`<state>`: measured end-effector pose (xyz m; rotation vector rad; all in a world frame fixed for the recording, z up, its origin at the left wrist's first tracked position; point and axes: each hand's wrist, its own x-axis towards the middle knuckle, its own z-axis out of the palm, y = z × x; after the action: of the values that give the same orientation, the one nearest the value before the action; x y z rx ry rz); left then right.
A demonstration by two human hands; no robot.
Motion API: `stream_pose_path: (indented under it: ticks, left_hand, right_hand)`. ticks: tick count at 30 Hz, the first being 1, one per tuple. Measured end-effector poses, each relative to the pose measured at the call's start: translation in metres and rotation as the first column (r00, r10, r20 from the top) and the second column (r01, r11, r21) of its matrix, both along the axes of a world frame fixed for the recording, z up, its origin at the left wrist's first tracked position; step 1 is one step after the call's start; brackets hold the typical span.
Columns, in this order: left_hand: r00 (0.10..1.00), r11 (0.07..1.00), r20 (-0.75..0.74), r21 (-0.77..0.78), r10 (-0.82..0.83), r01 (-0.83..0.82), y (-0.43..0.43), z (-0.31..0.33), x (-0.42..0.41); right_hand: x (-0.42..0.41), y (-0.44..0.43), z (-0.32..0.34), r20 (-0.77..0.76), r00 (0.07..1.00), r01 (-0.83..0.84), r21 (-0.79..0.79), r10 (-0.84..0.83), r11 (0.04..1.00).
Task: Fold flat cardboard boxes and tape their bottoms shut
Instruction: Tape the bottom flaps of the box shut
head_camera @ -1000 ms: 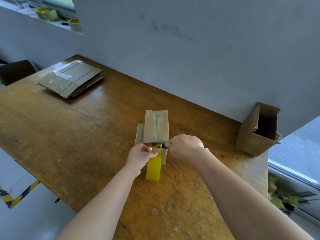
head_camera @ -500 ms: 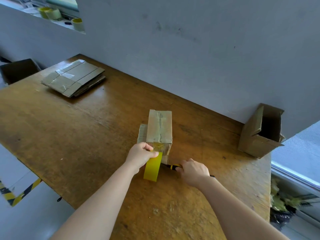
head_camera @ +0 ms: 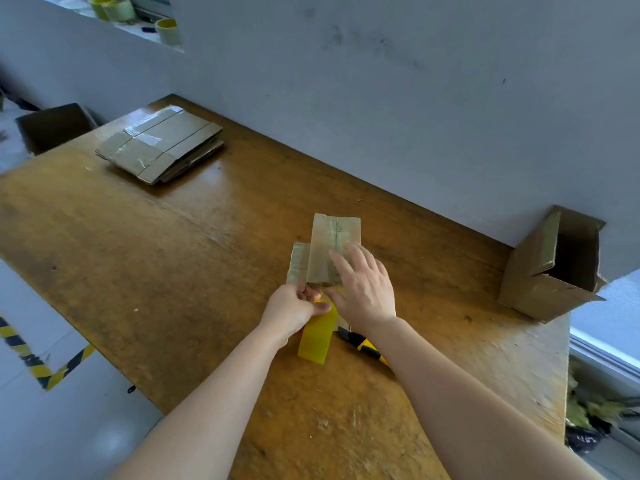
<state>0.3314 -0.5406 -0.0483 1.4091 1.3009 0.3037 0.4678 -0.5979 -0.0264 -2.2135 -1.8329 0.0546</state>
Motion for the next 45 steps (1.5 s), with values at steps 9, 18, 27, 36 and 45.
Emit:
stream_pose_path:
  ticks: [9,18,27,36,45]
  left_hand:
    - [0.998,0.999,-0.044,0.009,-0.041,0.041,0.005,0.001,0.0]
    - [0.961,0.969,-0.168,0.085,-0.217,0.234,0.002,0.01,-0.005]
    - [0.803,0.678,-0.443,0.448,-0.398,0.583,-0.024,0.019,-0.009]
    - [0.57,0.438,-0.548,0.365,-0.612,0.821,-0.062,-0.008,-0.016]
    - [0.639,0.445,-0.523,0.459,-0.564,0.769,-0.052,-0.005,-0.02]
  right_hand:
    - [0.0,0.013,-0.01,0.084,0.996,-0.035,0.009,0.034,0.999]
    - [0.003,0.011,-0.007,0.03,0.999,-0.038,-0.037,0.039,0.999]
    - [0.01,0.001,-0.001,-0.098,0.995,-0.044,-0.088,0.035,0.995]
    - [0.006,-0.008,0.0,-0.12,0.99,0.069,-0.099,-0.08,0.993]
    - [0.013,-0.007,-0.006,-0.168,0.981,0.08,-0.123,-0.1,0.989]
